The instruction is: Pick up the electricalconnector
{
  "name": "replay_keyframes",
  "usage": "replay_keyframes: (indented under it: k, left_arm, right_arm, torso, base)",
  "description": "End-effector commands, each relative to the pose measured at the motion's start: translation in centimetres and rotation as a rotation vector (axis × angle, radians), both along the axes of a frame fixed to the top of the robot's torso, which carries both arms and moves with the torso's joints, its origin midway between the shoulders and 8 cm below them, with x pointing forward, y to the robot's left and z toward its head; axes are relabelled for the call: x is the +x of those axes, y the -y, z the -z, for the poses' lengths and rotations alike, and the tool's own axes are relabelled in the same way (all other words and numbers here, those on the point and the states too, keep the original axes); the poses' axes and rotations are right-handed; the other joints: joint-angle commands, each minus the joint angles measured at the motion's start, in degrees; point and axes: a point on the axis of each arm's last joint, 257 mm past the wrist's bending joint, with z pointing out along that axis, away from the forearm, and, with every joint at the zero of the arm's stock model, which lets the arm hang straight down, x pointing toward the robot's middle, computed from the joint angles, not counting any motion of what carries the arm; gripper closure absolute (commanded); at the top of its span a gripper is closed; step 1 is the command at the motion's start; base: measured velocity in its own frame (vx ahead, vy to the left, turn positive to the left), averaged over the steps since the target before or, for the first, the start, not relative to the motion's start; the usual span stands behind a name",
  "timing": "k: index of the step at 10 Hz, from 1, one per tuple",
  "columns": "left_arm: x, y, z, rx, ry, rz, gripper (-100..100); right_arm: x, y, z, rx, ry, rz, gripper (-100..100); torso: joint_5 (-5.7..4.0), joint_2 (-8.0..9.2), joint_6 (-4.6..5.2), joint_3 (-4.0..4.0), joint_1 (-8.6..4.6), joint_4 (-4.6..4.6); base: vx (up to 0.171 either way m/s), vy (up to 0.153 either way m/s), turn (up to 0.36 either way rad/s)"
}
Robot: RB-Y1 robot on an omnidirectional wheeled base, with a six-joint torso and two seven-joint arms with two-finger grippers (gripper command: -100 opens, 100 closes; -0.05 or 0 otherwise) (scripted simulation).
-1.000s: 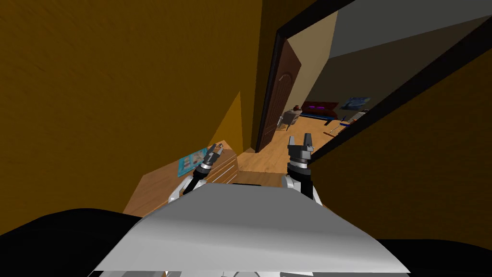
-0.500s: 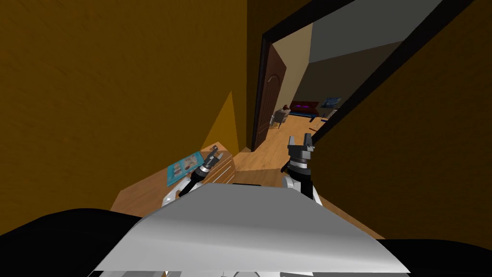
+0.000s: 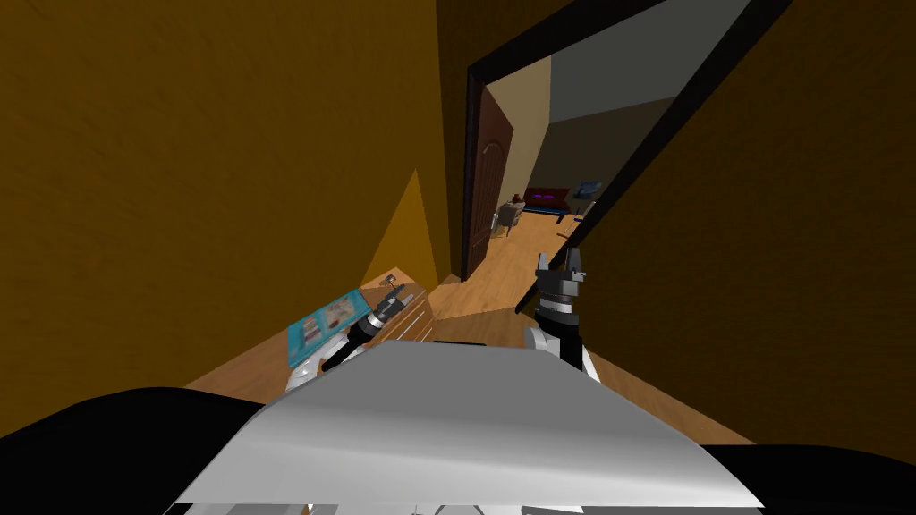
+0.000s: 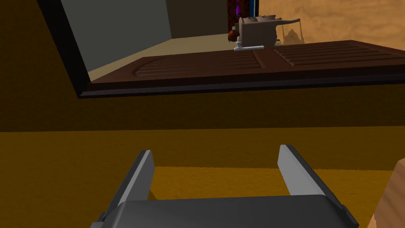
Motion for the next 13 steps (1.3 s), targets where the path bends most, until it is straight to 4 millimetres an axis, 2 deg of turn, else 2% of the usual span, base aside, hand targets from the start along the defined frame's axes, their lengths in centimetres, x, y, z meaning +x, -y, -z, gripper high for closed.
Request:
replay_keyframes:
  k: [1,2,3,4,5,6,7,10,11,12,13]
  left_arm:
    - [-1.0,-0.7,2.5,0.029,-0.078,0.033,-100]
    - [-1.0,-1.0,2.9,0.018,-0.095,0.029,-100]
    - [-2.0,-1.9,4.8,0.052,-0.156,0.054,-100]
    - [-2.0,-2.2,5.1,0.040,-0.173,0.050,-100]
    - [-3.1,-3.5,7.0,0.075,-0.236,0.070,-100]
    - [-3.2,-3.7,7.2,0.063,-0.252,0.065,-100]
    - [-4.1,-4.5,8.2,0.091,-0.302,0.095,-100]
    - [-5.7,-7.3,10.9,0.108,-0.410,0.080,-100]
    - [-6.8,-8.9,12.1,0.139,-0.471,0.087,-100]
    - [-7.0,-9.2,12.3,0.129,-0.486,0.078,-100]
    - [-8.1,-11.0,13.3,0.160,-0.544,0.081,-100]
  right_arm:
    - [0.0,0.0,0.0,0.000,0.000,0.000,0]
    - [0.0,0.0,0.0,0.000,0.000,0.000,0]
    - [0.0,0.0,0.0,0.000,0.000,0.000,0]
    - [0.0,0.0,0.0,0.000,0.000,0.000,0]
    - [0.0,0.0,0.0,0.000,0.000,0.000,0]
    - [0.0,0.0,0.0,0.000,0.000,0.000,0]
    - [0.0,0.0,0.0,0.000,0.000,0.000,0]
    - [0.0,0.0,0.0,0.000,0.000,0.000,0]
    - [0.0,0.0,0.0,0.000,0.000,0.000,0]
    - [0.0,0.0,0.0,0.000,0.000,0.000,0]
    - [0.0,0.0,0.0,0.000,0.000,0.000,0]
  torso:
    - [0.00,0.00,0.00,0.00,0.00,0.00]
    - [0.00,-0.02,0.05,-0.01,0.00,0.00]
    - [0.00,-0.02,-0.01,-0.01,0.00,0.00]
    - [0.00,-0.03,0.03,-0.02,0.00,-0.01]
    - [0.00,-0.04,-0.01,-0.02,0.00,-0.01]
    - [-0.01,-0.05,0.04,-0.03,-0.01,-0.01]
    - [0.00,-0.06,-0.02,-0.03,0.00,-0.01]
    - [0.00,-0.11,0.03,-0.06,0.04,-0.02]
    - [0.01,-0.10,-0.04,-0.06,0.04,-0.02]
    - [0.00,-0.12,0.00,-0.07,0.02,-0.02]
    - [0.00,-0.13,-0.02,-0.07,0.01,-0.02]
  base:
    - [0.004,0.007,-0.289]
    - [0.004,0.012,-0.150]
    - [0.009,0.009,-0.225]
    - [0.008,0.012,-0.127]
    - [0.013,0.006,-0.300]
    - [0.013,0.014,-0.146]
    - [0.020,0.014,-0.160]
    - [0.022,0.018,-0.189]
    - [0.029,0.014,-0.179]
    - [0.029,0.016,-0.116]
    - [0.039,0.018,-0.239]
